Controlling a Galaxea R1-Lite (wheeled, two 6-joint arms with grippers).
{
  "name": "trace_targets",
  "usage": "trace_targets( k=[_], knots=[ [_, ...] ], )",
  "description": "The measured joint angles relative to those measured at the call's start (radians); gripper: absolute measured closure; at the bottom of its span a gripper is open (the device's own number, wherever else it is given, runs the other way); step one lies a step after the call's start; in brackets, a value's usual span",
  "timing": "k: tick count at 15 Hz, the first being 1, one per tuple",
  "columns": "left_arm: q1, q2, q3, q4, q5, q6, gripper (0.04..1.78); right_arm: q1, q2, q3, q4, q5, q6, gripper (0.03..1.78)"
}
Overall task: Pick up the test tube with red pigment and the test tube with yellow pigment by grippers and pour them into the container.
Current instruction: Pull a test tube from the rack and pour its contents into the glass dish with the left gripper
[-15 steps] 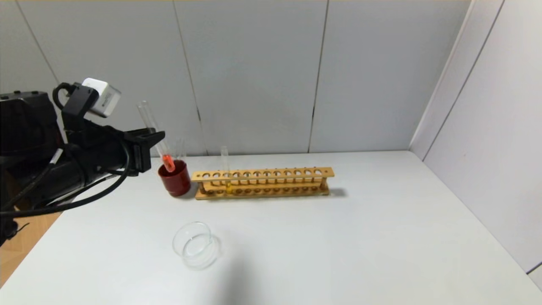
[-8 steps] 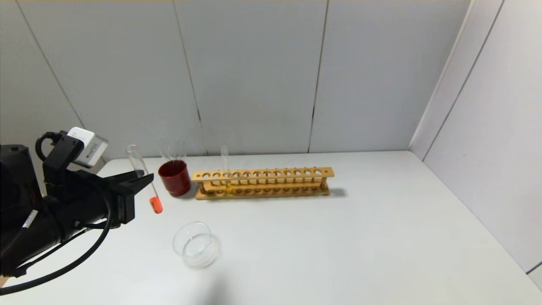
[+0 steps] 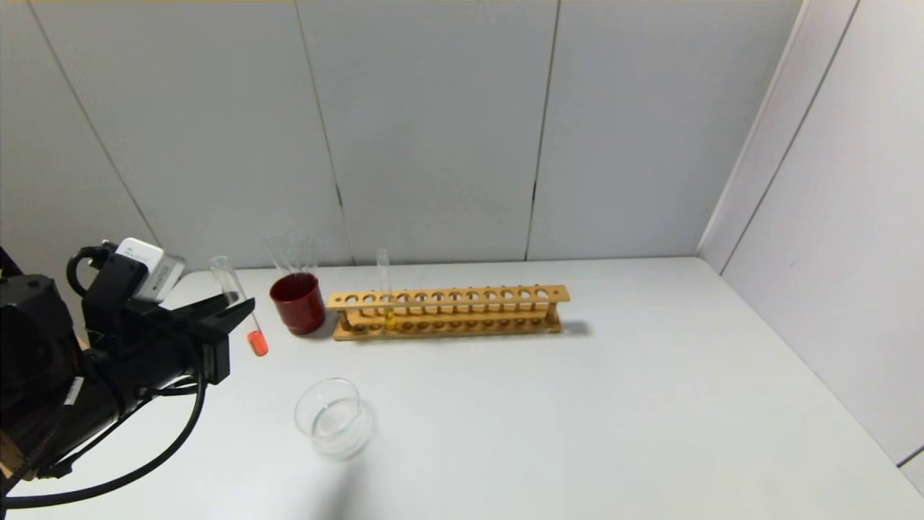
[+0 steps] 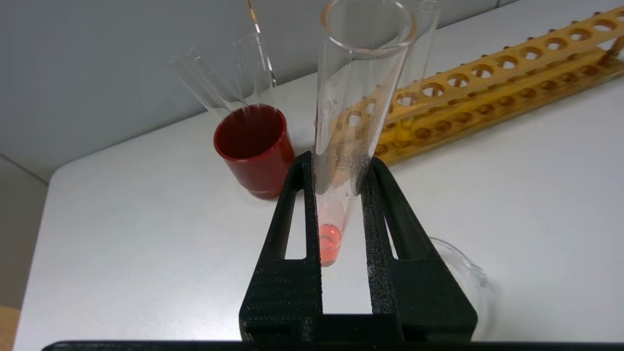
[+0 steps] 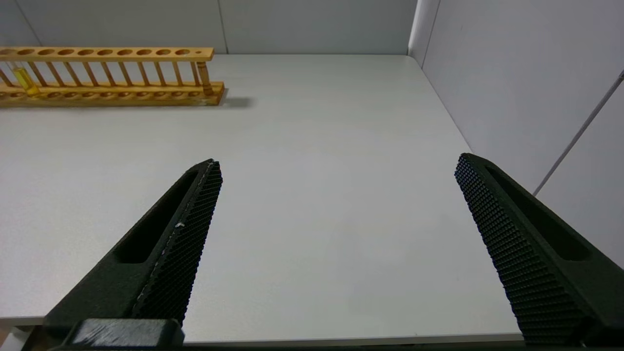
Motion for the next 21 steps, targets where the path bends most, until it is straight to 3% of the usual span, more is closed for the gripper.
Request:
trace_targets(
  k=[5,7,17,21],
  knots=[
    [0.085,0.301,0.03,-0.383,-0.131,0.135,1.51,0.0,0.0,0.0,0.0,0.0,0.0,0.06],
    [0.099,0.37,0.02,-0.441,-0.173,0.196,1.51,0.0,0.0,0.0,0.0,0.0,0.0,0.06],
    [0.122,0.415,-0.058,-0.423,-0.276,0.531,1.51,0.0,0.0,0.0,0.0,0.0,0.0,0.06],
    [0.145,0.27,-0.143,-0.174,-0.281,0.624,1.51,0.0,0.0,0.0,0.0,0.0,0.0,0.06]
  ],
)
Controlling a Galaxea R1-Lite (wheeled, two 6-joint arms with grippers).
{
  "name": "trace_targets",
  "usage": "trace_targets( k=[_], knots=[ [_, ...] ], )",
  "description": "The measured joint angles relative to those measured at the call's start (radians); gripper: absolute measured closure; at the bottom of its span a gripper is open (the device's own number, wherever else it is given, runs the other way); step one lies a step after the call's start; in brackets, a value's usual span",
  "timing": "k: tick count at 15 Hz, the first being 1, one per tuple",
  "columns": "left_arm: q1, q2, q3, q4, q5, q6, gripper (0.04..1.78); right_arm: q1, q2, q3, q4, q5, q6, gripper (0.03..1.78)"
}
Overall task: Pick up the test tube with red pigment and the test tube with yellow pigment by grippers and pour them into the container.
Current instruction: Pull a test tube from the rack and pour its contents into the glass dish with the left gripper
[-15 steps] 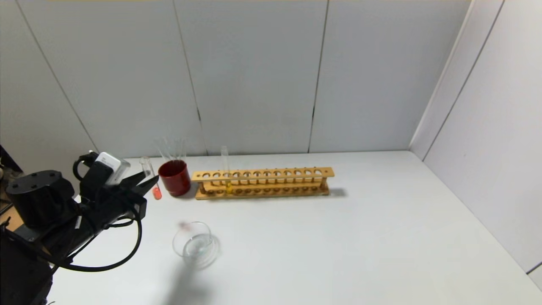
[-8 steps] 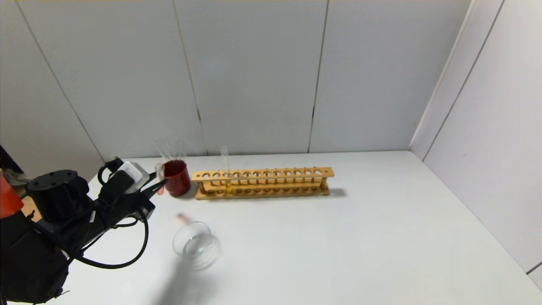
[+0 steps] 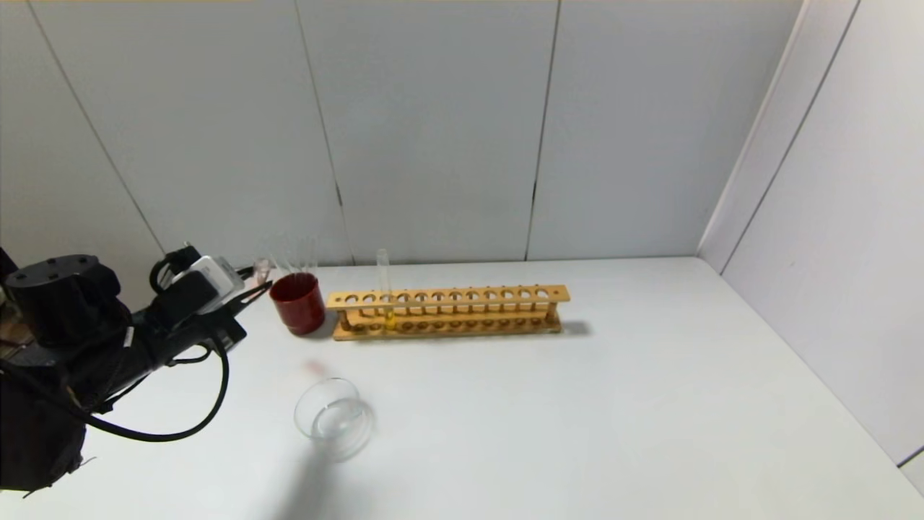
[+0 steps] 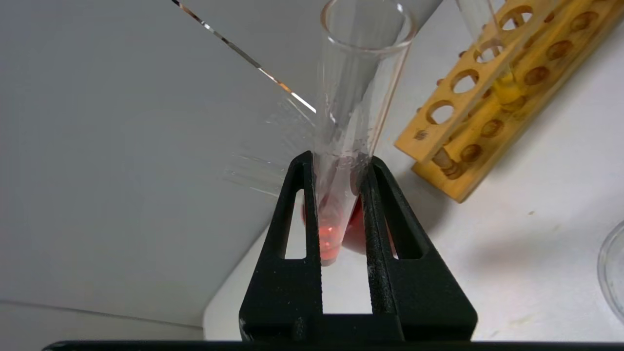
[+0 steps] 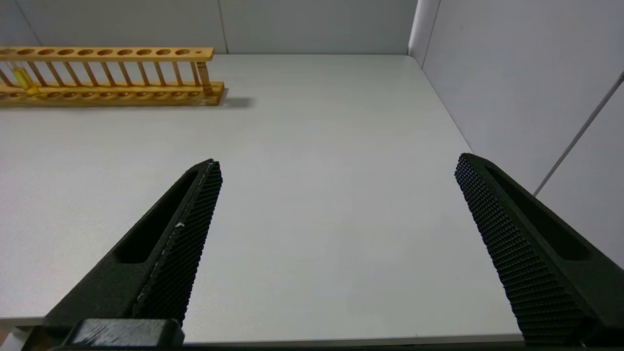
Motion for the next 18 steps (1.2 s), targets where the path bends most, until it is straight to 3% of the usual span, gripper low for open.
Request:
trace_targets(
  k=[4,12,18],
  knots=[
    [0.014,-0.151,-0.121,0.376,0.005,0.135,1.51,0.0,0.0,0.0,0.0,0.0,0.0,0.06],
    [0.016,-0.211,-0.123,0.527,0.011,0.401,1.51,0.0,0.0,0.0,0.0,0.0,0.0,0.06],
    [0.016,-0.233,-0.073,0.532,0.016,0.556,1.51,0.0,0.0,0.0,0.0,0.0,0.0,0.06]
  ],
)
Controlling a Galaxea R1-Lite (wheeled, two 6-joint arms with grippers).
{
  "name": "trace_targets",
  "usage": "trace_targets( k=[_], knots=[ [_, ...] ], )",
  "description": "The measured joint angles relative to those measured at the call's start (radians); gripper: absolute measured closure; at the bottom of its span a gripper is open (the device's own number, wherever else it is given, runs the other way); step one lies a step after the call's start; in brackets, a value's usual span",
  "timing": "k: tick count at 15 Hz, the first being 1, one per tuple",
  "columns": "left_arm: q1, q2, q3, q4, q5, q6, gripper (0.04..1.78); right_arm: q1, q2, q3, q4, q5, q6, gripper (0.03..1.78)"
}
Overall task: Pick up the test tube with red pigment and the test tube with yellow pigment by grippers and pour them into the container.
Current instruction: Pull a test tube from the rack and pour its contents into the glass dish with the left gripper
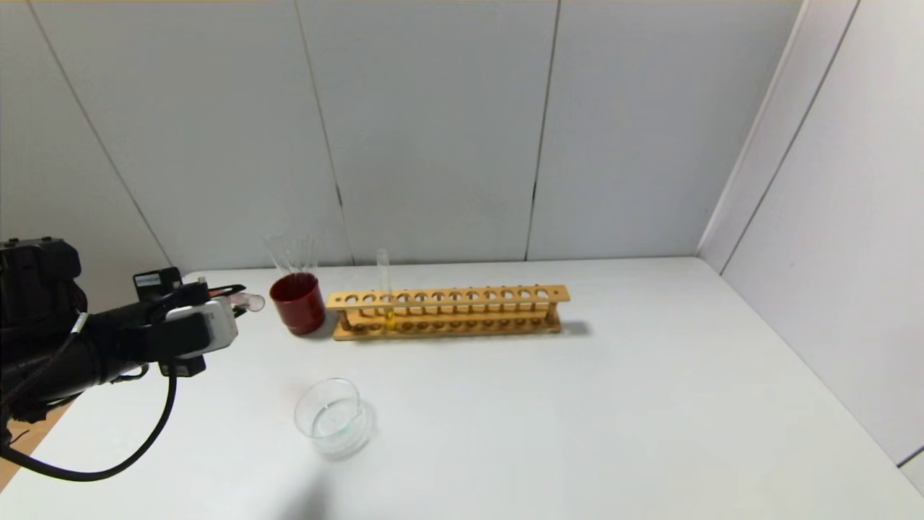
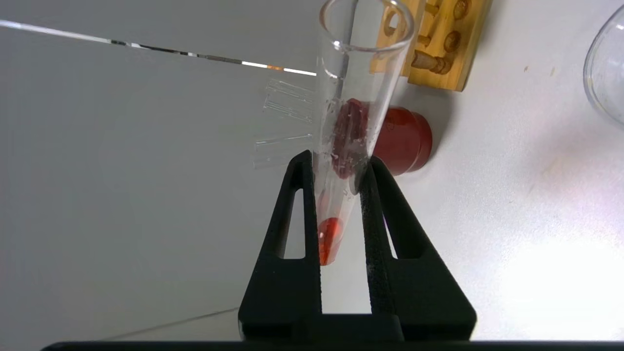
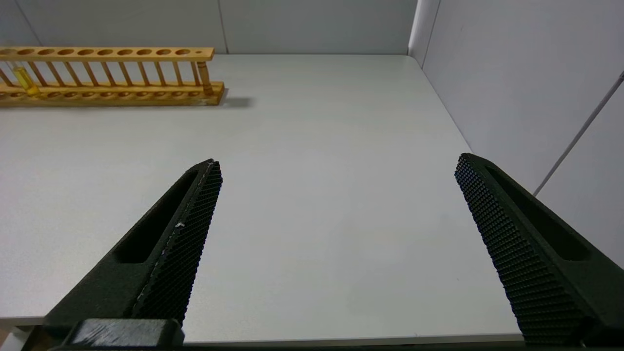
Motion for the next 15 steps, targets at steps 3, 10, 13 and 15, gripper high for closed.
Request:
trace_targets(
  k=[3,10,13,15],
  knots=[
    [0.001,-0.009,0.009,-0.001,0.001,0.1,1.51,0.0,0.0,0.0,0.0,0.0,0.0,0.06],
    [-0.003,0.017,0.073,-0.029,0.01,0.163,1.51,0.0,0.0,0.0,0.0,0.0,0.0,0.06],
    [-0.004,0.078,0.081,-0.134,0.007,0.179,1.51,0.0,0.0,0.0,0.0,0.0,0.0,0.06],
    [-0.004,0.114,0.091,-0.198,0.005,0.203,1.51,0.0,0.0,0.0,0.0,0.0,0.0,0.06]
  ],
)
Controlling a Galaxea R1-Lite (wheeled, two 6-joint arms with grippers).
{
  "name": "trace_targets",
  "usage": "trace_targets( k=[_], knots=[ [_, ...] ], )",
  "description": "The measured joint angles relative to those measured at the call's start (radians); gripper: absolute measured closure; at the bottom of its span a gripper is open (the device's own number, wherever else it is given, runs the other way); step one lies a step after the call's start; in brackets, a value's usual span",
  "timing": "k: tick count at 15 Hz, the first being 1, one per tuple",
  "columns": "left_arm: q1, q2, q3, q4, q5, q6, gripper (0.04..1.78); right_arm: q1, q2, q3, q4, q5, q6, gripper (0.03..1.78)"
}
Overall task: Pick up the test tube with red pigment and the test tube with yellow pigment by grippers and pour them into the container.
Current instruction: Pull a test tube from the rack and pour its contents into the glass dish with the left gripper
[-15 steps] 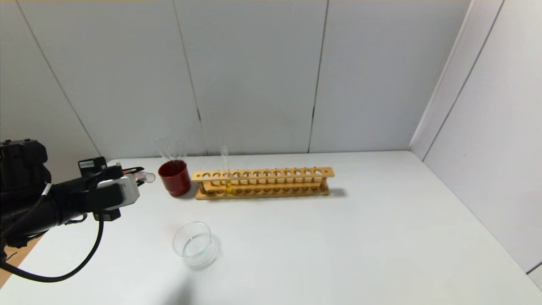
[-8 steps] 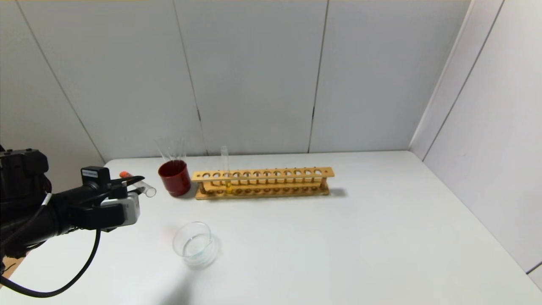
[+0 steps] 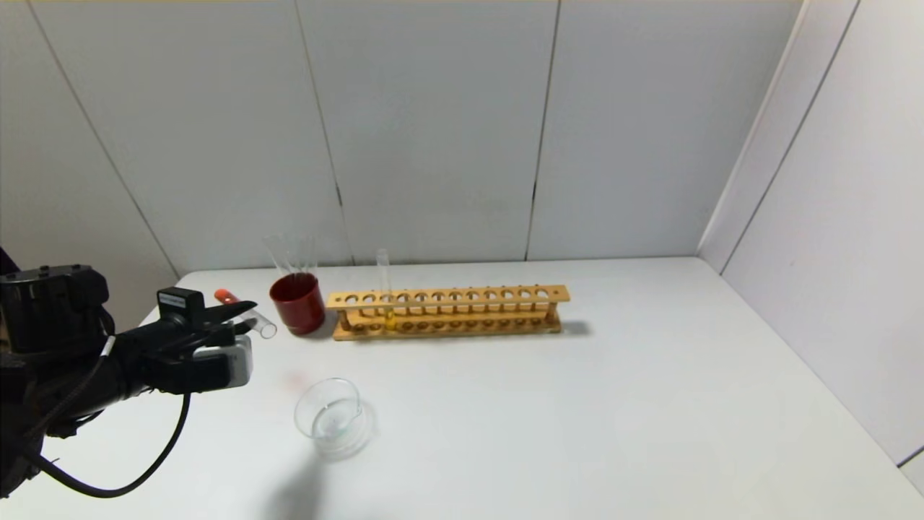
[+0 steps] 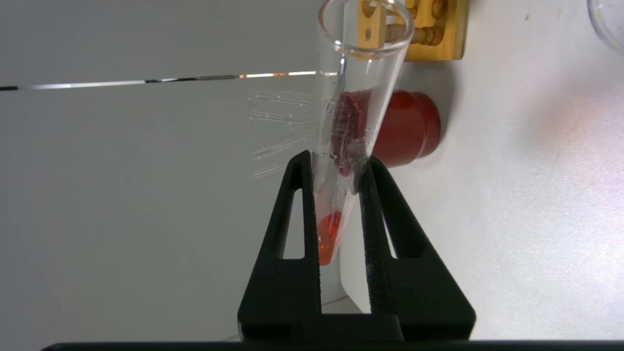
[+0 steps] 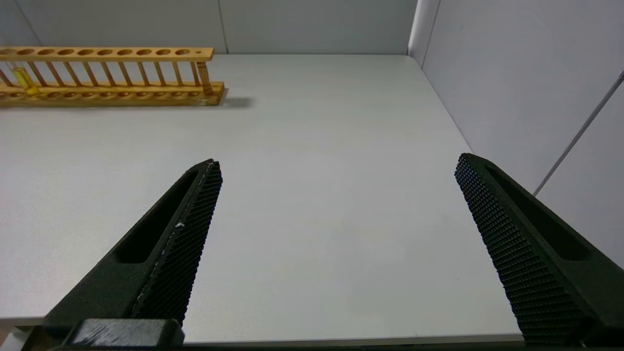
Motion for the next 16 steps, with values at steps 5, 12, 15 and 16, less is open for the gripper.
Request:
trace_targets(
  k=[5,12,15,16],
  knots=[
    [0.0,0.048,0.007,-0.006,0.003,0.065,1.51,0.0,0.0,0.0,0.0,0.0,0.0,0.06],
    [-0.035,0.066,0.024,-0.008,0.042,0.082,1.51,0.0,0.0,0.0,0.0,0.0,0.0,0.06],
    [-0.04,0.069,0.023,-0.007,0.041,0.131,1.51,0.0,0.0,0.0,0.0,0.0,0.0,0.06],
    [-0.041,0.069,0.021,-0.007,0.041,0.141,1.51,0.0,0.0,0.0,0.0,0.0,0.0,0.06]
  ],
)
